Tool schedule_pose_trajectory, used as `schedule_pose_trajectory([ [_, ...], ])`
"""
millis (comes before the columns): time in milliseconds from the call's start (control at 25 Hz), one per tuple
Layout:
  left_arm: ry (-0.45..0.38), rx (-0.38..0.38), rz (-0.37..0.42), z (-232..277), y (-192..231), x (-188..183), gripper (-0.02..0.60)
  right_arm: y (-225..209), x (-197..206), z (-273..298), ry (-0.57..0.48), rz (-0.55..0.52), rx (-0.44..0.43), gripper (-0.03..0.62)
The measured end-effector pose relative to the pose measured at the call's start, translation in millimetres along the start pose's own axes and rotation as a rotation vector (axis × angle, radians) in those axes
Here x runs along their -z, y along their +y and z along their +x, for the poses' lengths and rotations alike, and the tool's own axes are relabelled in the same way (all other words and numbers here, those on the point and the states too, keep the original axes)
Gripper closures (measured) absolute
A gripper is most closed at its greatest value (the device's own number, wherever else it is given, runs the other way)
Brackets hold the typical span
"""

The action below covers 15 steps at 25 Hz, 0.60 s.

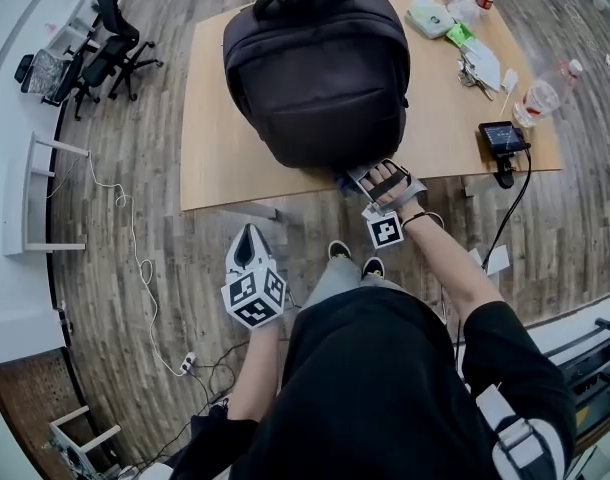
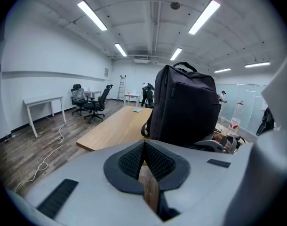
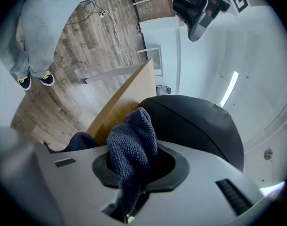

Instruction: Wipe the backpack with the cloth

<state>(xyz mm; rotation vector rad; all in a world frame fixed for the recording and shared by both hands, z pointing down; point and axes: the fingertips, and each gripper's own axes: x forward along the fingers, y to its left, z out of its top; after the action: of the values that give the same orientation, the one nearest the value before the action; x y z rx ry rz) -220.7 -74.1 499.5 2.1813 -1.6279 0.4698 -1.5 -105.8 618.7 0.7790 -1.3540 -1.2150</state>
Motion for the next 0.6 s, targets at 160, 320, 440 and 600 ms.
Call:
schedule_pose_trajectory([
  [160,-0.009,0.025,0.01,3.8,-9.9,-4.5,0.566,-38.3,-3.7,-11.2,-0.048,-0.01,0.1,0.516],
  [320,-0.024,0.044,0.014,6.8,-17.7,-9.9,0.566,-84.2,-11.2,-23.0,-0.105,-0.027,0.209,0.516],
  [440,-0.033,0.054,0.014,7.3,-22.4,-13.1,0.566,-117.0,-9.6,-30.5,-0.124,-0.012,0.277,0.507],
  [600,-0.04,0.056,0.006,7.5,-22.5,-15.8,0.568,-175.8,12.9,-30.6,-0.113,0.129,0.315,0.508],
])
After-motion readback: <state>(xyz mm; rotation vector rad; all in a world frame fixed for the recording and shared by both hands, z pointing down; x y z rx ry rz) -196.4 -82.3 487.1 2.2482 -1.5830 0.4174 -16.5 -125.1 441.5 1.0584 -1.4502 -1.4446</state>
